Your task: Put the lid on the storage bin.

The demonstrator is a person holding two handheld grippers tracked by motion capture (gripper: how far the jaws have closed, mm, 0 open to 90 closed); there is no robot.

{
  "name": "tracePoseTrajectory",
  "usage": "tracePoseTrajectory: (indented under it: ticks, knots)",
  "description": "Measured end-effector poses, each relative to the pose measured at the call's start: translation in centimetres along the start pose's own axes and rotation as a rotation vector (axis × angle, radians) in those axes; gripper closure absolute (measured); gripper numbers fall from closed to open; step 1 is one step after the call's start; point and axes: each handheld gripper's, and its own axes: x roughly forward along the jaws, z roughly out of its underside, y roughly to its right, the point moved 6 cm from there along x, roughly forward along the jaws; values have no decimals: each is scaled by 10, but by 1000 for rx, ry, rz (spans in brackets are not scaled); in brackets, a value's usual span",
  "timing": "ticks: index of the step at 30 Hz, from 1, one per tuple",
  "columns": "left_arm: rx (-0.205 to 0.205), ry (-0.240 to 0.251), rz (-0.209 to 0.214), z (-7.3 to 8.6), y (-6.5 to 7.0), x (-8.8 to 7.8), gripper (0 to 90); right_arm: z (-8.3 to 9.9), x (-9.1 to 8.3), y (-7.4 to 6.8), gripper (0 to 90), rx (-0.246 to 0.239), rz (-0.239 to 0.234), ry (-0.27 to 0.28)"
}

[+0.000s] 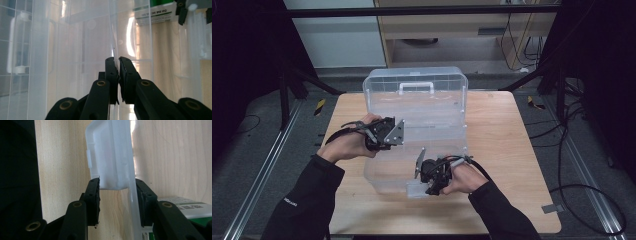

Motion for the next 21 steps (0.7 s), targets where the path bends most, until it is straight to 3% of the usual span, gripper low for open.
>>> tracePoseTrajectory:
  ticks: [11, 12, 17, 21]
  knots:
    - [-24, 12, 11, 3, 10, 0, 840, 1, -1, -2, 591, 4, 14, 41]
    - [-32, 15, 19, 4, 10, 0, 840, 1, -1, -2, 583, 27, 23, 68]
    - [-41, 11, 23, 4, 11, 0, 839, 2, -4, -5, 574, 22, 59, 96]
    - [-42, 15, 25, 4, 10, 0, 837, 3, -17, -6, 565, 30, 66, 157]
